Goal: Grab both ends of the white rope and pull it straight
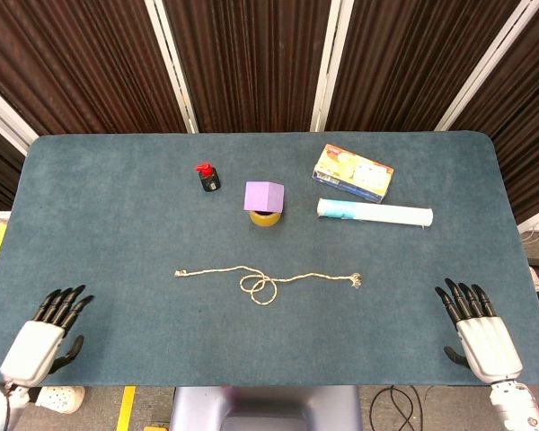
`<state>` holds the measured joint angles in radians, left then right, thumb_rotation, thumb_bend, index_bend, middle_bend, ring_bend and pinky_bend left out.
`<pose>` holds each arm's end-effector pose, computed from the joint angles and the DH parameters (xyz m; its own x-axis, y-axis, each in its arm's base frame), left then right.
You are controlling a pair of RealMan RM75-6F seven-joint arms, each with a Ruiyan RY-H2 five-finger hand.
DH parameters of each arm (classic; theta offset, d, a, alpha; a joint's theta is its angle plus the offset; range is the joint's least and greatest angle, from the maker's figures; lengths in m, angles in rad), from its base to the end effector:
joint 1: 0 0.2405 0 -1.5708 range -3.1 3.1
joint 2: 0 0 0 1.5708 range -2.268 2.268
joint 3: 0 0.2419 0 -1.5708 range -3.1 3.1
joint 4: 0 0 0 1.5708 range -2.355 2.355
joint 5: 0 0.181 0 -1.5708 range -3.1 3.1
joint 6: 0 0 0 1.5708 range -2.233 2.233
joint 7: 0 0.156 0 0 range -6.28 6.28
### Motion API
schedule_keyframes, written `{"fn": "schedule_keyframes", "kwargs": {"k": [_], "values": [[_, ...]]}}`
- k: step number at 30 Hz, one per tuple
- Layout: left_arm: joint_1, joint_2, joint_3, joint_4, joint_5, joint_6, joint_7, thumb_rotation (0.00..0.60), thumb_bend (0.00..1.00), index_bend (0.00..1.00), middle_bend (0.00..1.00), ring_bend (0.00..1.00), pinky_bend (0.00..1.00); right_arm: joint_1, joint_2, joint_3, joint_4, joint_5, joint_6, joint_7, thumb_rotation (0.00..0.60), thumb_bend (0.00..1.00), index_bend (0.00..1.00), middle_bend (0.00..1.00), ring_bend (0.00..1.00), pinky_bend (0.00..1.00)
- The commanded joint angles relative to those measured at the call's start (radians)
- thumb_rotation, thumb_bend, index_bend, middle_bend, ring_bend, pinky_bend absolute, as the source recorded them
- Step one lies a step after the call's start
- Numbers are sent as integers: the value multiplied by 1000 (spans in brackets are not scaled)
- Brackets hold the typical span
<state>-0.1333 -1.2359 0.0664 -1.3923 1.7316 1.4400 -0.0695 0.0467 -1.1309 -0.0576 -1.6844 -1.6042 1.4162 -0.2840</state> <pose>-0.2878 0.1787 0.1233 0.4637 0.1440 0.8742 0.8673 -0.2753 -0.4147 -0.2764 -0.1552 0.1399 0.5783 -0.1674 0.7984 -0.8158 -0.1229 0.5651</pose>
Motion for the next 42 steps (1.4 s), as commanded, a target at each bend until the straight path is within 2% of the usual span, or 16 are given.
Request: {"fn": "schedule_keyframes", "kwargs": {"k": [1, 6, 8, 13, 24, 30, 37, 42], "values": [[-117, 22, -38, -81, -72, -191, 6, 600, 578, 194, 18, 0, 77, -1, -4, -1, 10, -10, 8, -5, 600, 249, 0, 0, 0, 0], [-202, -22, -85, -88, -157, -330, 94, 600, 525, 211, 18, 0, 77, 5, -21, 6, 22, 24, -20, -32, 600, 249, 0, 0, 0, 0], [-221, -49, -96, -85, -148, -328, 109, 600, 514, 232, 27, 0, 77, 8, -25, 4, 23, 27, -30, -39, 600, 249, 0, 0, 0, 0], [-269, -167, -121, 21, -136, -324, 140, 600, 476, 306, 68, 0, 95, 13, -31, 8, 29, 48, -48, -51, 600, 249, 0, 0, 0, 0], [-353, -304, -169, 115, -255, -429, 234, 600, 449, 307, 68, 0, 96, 26, -45, 13, 45, 81, -82, -62, 600, 249, 0, 0, 0, 0], [-401, -372, -195, 202, -329, -492, 259, 600, 445, 323, 73, 0, 100, 28, -44, 15, 45, 86, -80, -60, 600, 249, 0, 0, 0, 0], [-418, -434, -202, 290, -361, -478, 295, 600, 444, 378, 99, 0, 110, 30, -41, 15, 46, 95, -84, -56, 600, 248, 0, 0, 0, 0], [-422, -449, -193, 304, -359, -466, 280, 600, 444, 382, 100, 0, 111, 32, -42, 16, 48, 100, -86, -58, 600, 249, 0, 0, 0, 0]]}}
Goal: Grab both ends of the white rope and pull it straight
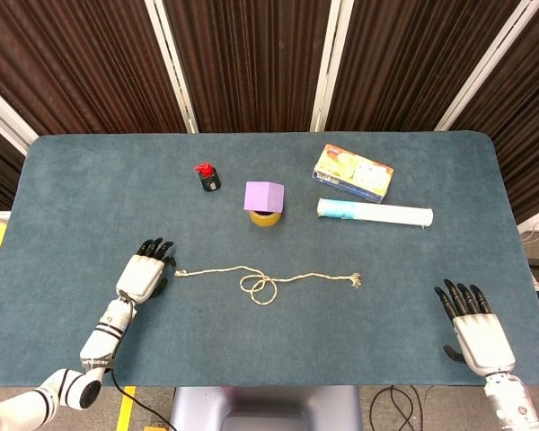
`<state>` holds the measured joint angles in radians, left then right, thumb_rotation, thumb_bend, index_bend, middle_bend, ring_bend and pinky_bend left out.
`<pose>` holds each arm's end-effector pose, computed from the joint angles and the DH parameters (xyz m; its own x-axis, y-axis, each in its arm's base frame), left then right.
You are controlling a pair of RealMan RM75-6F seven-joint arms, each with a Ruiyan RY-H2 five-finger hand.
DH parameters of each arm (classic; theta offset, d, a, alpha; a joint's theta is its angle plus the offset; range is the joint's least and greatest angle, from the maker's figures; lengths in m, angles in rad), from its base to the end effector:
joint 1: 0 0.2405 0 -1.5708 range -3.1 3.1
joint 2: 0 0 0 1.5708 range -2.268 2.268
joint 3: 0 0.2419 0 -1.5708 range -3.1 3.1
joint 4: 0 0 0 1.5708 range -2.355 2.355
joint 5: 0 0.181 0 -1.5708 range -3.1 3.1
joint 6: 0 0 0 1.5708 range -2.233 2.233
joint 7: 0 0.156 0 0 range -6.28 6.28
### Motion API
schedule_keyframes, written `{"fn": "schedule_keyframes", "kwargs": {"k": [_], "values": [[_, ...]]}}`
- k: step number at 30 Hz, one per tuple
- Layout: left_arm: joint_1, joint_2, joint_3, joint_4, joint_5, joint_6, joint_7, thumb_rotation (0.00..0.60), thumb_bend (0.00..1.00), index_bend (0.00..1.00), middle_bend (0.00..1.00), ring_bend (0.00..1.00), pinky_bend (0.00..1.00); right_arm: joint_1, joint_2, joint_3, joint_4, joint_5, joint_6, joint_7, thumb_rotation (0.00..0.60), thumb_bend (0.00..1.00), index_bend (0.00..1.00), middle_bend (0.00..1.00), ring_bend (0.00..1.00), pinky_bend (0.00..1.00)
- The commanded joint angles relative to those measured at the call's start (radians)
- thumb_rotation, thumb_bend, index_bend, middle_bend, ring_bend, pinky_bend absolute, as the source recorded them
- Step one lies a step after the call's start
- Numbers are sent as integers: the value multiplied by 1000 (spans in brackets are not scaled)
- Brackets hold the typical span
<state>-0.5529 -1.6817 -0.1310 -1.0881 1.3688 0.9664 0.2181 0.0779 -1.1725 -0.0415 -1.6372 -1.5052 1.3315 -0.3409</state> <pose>-0.2291 0.3227 -0.0099 0.5815 0.2229 0.7824 0.8028 -0.3134 -0.5073 -0.2938 -0.1654 0.1259 0.6159 -0.2362 0.7516 -0.7840 -0.0894 0.6143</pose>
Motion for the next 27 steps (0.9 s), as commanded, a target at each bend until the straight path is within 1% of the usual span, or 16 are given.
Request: {"fn": "schedule_keyframes", "kwargs": {"k": [1, 5, 12, 16, 21, 27], "values": [[-4, -6, 7, 0, 9, 14, -8, 600, 444, 381, 102, 0, 111, 1, -1, 0, 0, 3, -2, -2, 600, 249, 0, 0, 0, 0], [-15, -24, 8, 11, 14, 25, 4, 600, 444, 376, 103, 0, 112, 1, 0, -1, -3, 1, 0, -4, 600, 248, 0, 0, 0, 0], [-35, -67, 11, 67, 5, 20, 29, 600, 443, 410, 116, 1, 112, 2, 5, 0, -7, 9, 0, -2, 600, 249, 0, 0, 0, 0], [-39, -82, 16, 84, 6, 26, 26, 600, 443, 448, 123, 3, 112, 2, 7, 1, -6, 12, 1, 1, 600, 249, 0, 0, 0, 0], [-42, -96, 24, 101, 10, 30, 25, 600, 442, 458, 125, 5, 112, 2, 8, 1, -6, 12, 4, 3, 600, 249, 0, 0, 0, 0], [-47, -109, 27, 117, 14, 39, 14, 600, 437, 509, 140, 15, 113, 2, 9, 1, -6, 13, 4, 3, 600, 249, 0, 0, 0, 0]]}}
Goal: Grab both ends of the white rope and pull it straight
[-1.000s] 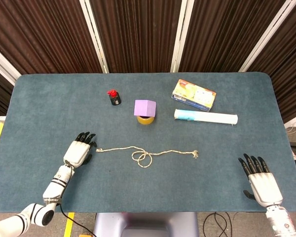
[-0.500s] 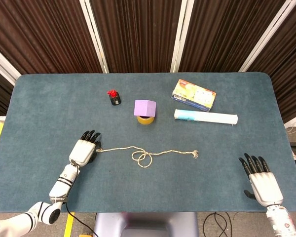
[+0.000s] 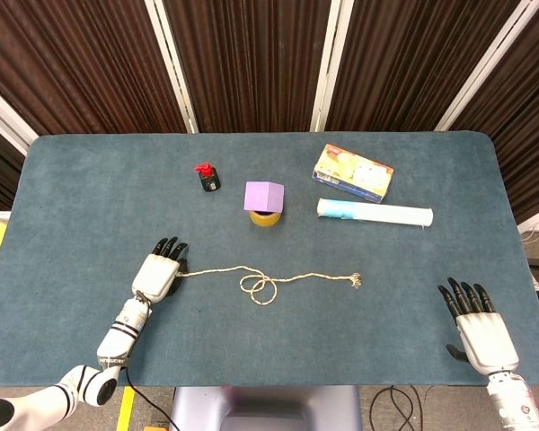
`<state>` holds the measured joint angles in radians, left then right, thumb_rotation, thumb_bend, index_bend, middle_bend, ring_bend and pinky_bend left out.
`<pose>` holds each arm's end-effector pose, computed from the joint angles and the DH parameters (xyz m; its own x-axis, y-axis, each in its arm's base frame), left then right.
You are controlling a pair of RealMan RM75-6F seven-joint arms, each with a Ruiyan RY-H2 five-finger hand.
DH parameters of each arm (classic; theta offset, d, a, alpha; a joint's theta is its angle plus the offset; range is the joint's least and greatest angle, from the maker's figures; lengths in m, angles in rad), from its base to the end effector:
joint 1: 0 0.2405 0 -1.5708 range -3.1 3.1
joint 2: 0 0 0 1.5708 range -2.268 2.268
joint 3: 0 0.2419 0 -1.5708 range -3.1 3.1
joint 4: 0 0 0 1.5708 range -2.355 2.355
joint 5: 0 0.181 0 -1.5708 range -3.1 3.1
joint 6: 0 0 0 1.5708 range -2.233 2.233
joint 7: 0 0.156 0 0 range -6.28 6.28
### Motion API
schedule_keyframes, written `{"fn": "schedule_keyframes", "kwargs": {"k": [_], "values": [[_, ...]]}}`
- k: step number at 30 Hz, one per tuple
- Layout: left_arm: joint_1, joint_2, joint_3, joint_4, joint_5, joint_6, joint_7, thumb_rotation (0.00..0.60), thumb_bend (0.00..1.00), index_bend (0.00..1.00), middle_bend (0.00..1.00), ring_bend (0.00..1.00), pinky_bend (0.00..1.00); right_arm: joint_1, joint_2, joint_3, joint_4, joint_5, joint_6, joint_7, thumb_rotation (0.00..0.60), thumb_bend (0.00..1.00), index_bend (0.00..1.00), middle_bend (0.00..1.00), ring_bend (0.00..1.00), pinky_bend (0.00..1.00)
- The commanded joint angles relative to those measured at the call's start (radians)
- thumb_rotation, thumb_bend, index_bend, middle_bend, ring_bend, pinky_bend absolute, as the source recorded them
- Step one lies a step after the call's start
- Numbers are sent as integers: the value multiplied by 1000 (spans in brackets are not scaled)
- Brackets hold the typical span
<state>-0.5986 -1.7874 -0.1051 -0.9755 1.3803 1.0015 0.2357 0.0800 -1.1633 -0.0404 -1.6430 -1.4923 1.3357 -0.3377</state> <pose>-0.2134 0.3270 -0.0343 0.6176 0.1747 0.7669 0.7652 -0.3588 -0.5345 -0.2948 -0.1664 0.1296 0.6140 -0.2344 0.7537 -0.7845 -0.0761 0.6155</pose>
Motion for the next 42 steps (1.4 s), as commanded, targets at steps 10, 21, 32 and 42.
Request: {"fn": "schedule_keyframes", "kwargs": {"k": [10, 21, 32, 42], "values": [[-5, -19, 5, 29, 8, 17, -24, 600, 432, 604, 168, 29, 117, 0, 0, -2, -1, 1, 1, -3, 600, 249, 0, 0, 0, 0], [8, 17, 22, -38, 36, 66, -26, 600, 461, 641, 174, 28, 117, 23, -28, -5, 24, -27, -21, 0, 600, 248, 0, 0, 0, 0], [30, 66, 41, -124, 57, 106, -4, 600, 464, 642, 172, 29, 117, 190, -139, 92, 54, -14, -180, -77, 600, 250, 312, 0, 0, 0], [45, 115, 42, -194, 65, 139, 30, 600, 461, 640, 170, 28, 117, 395, -389, 208, 244, 167, -375, -253, 600, 318, 415, 0, 0, 0]]}}
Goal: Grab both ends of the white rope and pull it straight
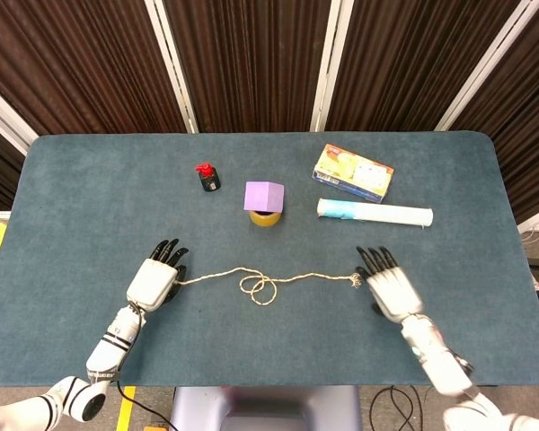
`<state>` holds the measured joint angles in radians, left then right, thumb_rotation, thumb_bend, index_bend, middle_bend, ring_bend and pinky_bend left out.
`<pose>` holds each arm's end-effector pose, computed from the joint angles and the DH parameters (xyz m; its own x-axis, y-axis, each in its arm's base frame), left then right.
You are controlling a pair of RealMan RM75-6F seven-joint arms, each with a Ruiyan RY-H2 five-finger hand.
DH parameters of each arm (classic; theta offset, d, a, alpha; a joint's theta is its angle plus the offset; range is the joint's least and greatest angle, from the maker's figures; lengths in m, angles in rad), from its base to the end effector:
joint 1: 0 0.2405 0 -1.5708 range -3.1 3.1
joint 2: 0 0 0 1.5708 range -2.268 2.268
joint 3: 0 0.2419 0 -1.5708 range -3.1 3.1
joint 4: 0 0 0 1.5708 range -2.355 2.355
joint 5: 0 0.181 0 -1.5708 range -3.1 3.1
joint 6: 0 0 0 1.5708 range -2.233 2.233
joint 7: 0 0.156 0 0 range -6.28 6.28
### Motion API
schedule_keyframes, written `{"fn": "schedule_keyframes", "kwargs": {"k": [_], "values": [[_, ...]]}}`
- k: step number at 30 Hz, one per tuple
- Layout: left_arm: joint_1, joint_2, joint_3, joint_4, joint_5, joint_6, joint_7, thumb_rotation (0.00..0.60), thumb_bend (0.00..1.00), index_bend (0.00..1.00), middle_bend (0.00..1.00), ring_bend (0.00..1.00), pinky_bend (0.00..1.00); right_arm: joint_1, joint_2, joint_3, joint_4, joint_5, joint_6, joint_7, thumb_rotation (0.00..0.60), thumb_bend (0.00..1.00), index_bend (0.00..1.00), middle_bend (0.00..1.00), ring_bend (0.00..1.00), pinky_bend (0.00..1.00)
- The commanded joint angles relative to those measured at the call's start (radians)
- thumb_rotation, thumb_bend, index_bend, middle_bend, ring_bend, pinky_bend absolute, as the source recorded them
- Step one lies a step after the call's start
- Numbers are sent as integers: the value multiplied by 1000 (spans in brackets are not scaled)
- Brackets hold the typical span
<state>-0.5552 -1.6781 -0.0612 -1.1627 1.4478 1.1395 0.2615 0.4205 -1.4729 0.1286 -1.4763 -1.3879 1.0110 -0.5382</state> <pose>-0.2002 0.3052 -0.0065 0.5909 0.0894 0.8018 0.7549 -0.4118 -0.5105 -0.2194 -0.2759 0.0285 0.6934 -0.1821 0.6971 -0.7061 -0.3643 0.6072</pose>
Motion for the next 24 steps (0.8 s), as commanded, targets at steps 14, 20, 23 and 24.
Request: {"fn": "schedule_keyframes", "kwargs": {"k": [14, 20, 23, 24], "values": [[6, 36, -8, -34, -5, 10, 12, 600, 463, 638, 168, 29, 117, 106, -119, 24, 151, 138, -71, -46, 600, 425, 479, 0, 0, 0], [1, 33, -13, -34, -13, 0, 18, 600, 463, 638, 168, 28, 117, 111, -121, 9, 184, 159, -78, -25, 600, 426, 507, 0, 0, 0], [0, 29, -12, -32, -14, -2, 23, 600, 464, 638, 169, 28, 117, 118, -133, 7, 202, 163, -80, -11, 600, 425, 521, 0, 0, 0], [0, 27, -12, -31, -14, -3, 24, 600, 464, 638, 169, 28, 117, 121, -138, 7, 208, 163, -78, -4, 600, 425, 529, 0, 0, 0]]}}
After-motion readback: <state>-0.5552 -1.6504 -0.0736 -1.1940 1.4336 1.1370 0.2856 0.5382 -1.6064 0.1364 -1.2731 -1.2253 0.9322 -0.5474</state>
